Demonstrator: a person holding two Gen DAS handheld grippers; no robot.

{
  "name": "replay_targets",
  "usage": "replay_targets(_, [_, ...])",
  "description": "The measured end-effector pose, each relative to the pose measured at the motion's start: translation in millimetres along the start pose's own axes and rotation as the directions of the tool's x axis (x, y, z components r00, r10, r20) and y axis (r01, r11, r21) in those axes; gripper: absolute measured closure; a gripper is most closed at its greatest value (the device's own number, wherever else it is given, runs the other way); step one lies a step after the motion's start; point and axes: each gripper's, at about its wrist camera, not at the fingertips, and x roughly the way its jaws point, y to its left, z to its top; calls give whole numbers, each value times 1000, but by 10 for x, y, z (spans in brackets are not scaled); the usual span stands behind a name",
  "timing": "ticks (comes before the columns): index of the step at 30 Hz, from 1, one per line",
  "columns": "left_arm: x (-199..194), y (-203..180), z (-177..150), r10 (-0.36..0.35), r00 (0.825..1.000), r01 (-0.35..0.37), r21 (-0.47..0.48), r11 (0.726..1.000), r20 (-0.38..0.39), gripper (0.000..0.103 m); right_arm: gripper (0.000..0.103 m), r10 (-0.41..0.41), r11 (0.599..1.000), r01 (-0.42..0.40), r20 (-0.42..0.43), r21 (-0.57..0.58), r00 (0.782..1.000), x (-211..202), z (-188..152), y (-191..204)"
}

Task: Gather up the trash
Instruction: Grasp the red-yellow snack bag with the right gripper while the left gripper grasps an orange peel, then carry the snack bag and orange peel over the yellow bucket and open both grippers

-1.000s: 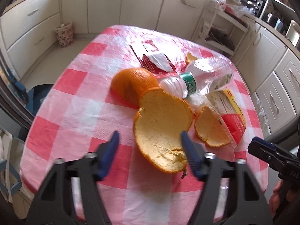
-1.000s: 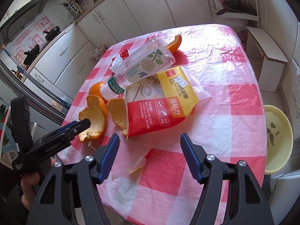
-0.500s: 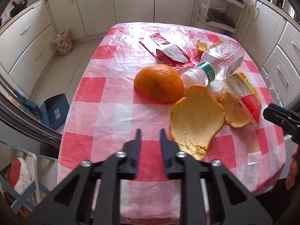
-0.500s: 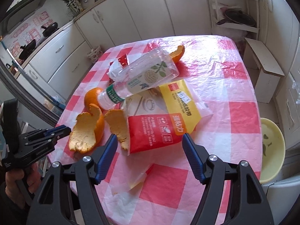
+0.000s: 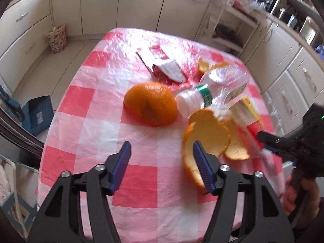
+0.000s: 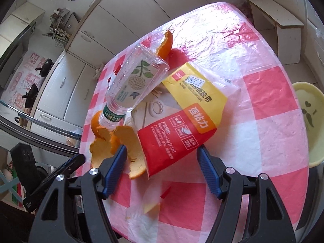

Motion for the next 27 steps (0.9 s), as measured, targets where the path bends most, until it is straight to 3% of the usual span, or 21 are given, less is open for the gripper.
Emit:
replay_targets(3, [16, -2, 5, -61, 998, 61, -33, 998, 3, 34, 34, 34, 997, -36, 35, 70, 999, 3, 67, -114])
replay_targets(6, [194, -131, -19, -61, 997, 61, -10, 998, -43, 34, 40, 81, 985, -91, 71, 146, 994, 18, 122, -228])
replay_targets(9, [345, -261, -67, -61, 996, 61, 4, 998, -72, 35, 64, 139, 970, -150, 69, 194, 988, 80, 148, -295])
replay_targets(10, [389, -299, -80, -56, 995, 57, 10, 998, -77, 47, 76, 154, 967, -165, 68, 196, 986, 89, 149, -298])
replay_targets(11, [437, -327, -89, -51, 995, 53, 16, 998, -90, 69, 80, 158, 968, -168, 69, 185, 985, 73, 148, -279])
replay_targets(13, [497, -341, -95, -40, 993, 42, 20, 999, -112, 91, 89, 161, 975, -173, 93, 140, 983, -17, 154, -204])
replay_targets(14, [498, -332, -90, -52, 992, 54, 13, 998, -111, 94, 91, 159, 978, -170, 102, 119, 982, -59, 160, -167])
replay_targets(22, [130, -228, 18, 17, 1000, -17, 15, 1000, 15, 97, 96, 121, 993, -121, 219, -15, 968, -390, 228, 17])
replay_targets(27, [19, -119, 64, 35, 999, -35, -2, 999, 41, 97, 96, 120, 993, -108, 281, -57, 952, -582, 236, 45])
